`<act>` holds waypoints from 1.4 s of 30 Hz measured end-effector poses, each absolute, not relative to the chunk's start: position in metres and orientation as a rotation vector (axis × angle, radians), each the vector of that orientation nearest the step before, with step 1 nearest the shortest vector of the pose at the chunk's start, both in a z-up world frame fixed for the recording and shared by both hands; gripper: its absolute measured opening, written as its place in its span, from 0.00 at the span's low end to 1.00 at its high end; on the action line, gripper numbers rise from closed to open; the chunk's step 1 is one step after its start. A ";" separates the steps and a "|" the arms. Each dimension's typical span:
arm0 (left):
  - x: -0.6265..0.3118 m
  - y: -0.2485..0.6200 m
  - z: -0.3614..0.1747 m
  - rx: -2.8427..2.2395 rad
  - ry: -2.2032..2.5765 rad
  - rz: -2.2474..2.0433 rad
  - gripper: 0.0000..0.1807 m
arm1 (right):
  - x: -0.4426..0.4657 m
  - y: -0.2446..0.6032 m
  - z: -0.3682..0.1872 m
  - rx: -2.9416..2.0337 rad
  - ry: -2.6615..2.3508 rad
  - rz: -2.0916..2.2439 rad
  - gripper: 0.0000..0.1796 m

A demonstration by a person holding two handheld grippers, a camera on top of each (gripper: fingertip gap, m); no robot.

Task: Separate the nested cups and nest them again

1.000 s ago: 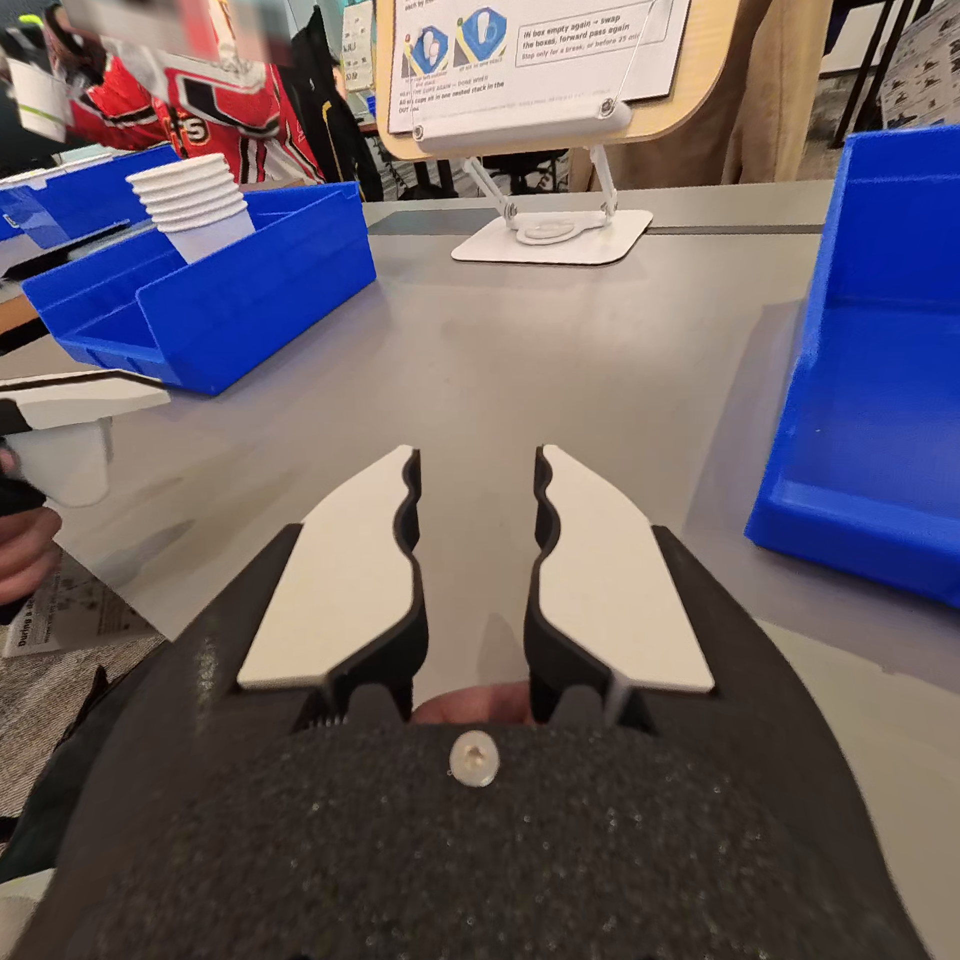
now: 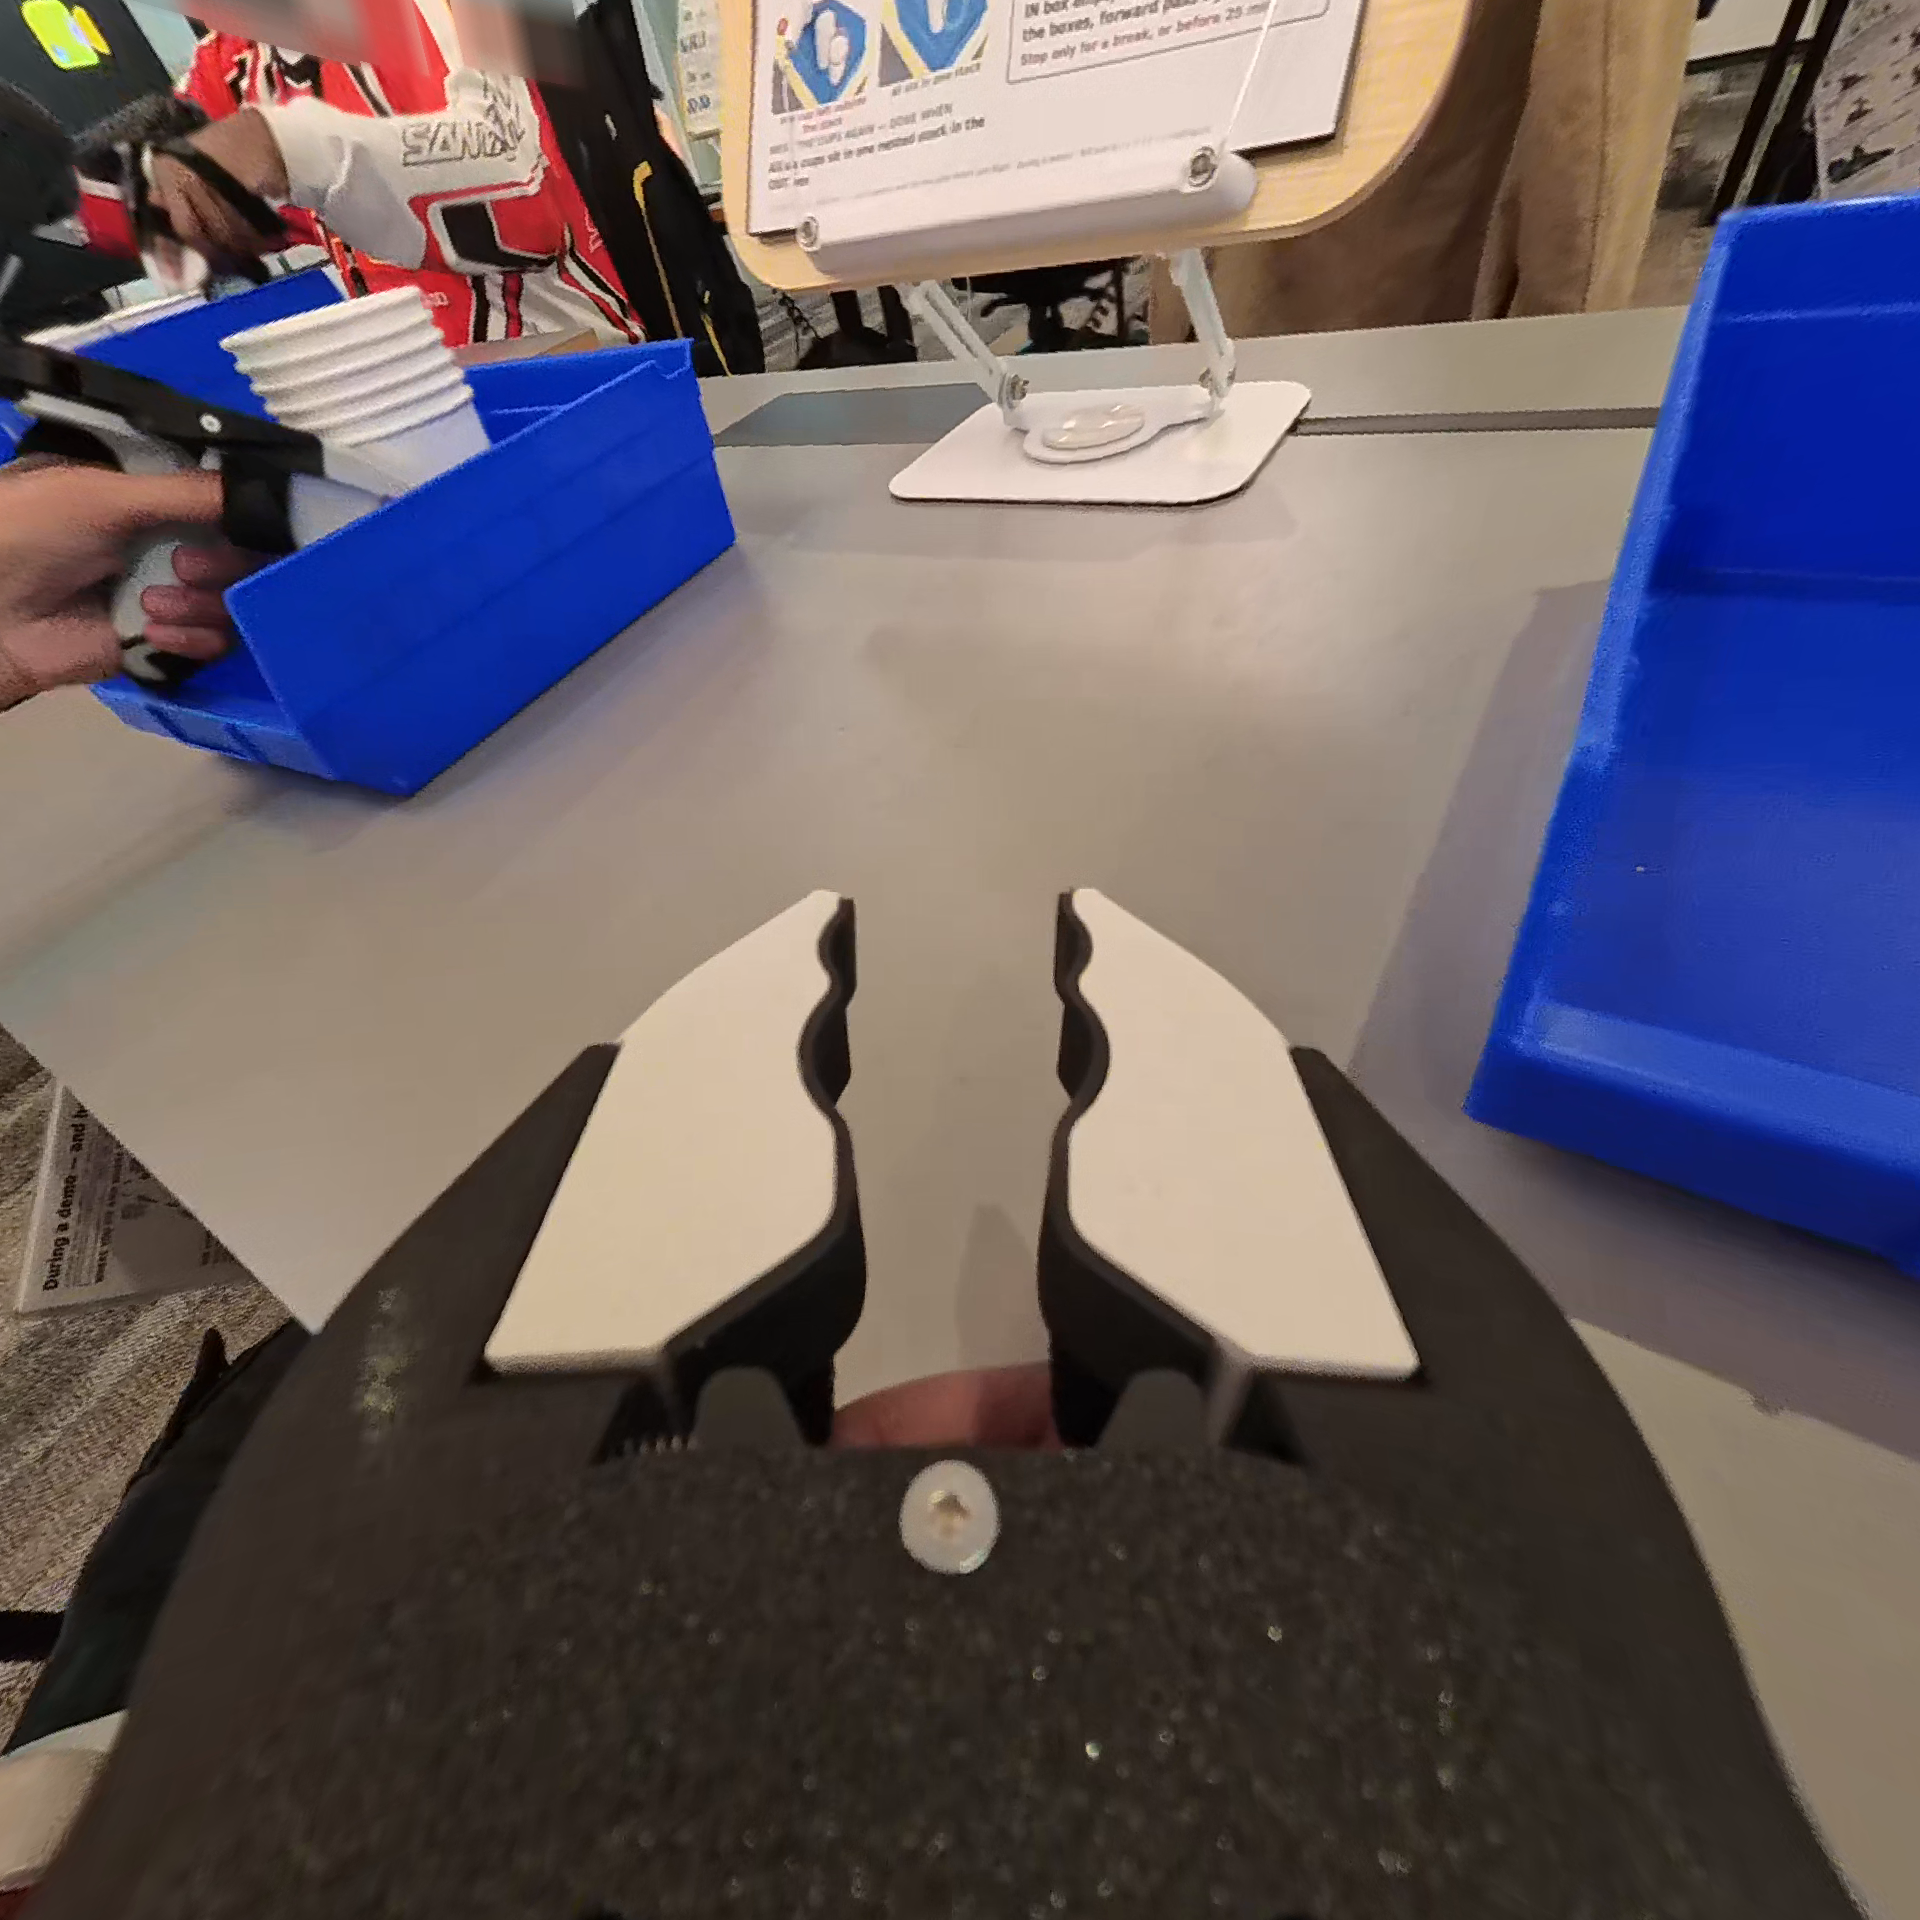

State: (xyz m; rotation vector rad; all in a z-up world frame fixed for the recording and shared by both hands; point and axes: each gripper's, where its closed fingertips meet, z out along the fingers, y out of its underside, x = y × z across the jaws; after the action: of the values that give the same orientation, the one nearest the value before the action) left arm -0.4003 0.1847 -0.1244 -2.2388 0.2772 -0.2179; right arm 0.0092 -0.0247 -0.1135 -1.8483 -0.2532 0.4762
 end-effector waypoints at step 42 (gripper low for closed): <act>-0.099 0.049 -0.040 -1.549 1.238 -0.908 0.48 | -0.097 0.005 0.025 -1.575 -2.101 0.418 0.05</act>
State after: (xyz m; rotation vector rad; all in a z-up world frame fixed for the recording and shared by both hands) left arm -0.0987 0.0494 -0.0401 -1.5486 1.2376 -0.9084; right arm -0.0969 0.0049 0.0248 -1.5752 -2.1015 0.4181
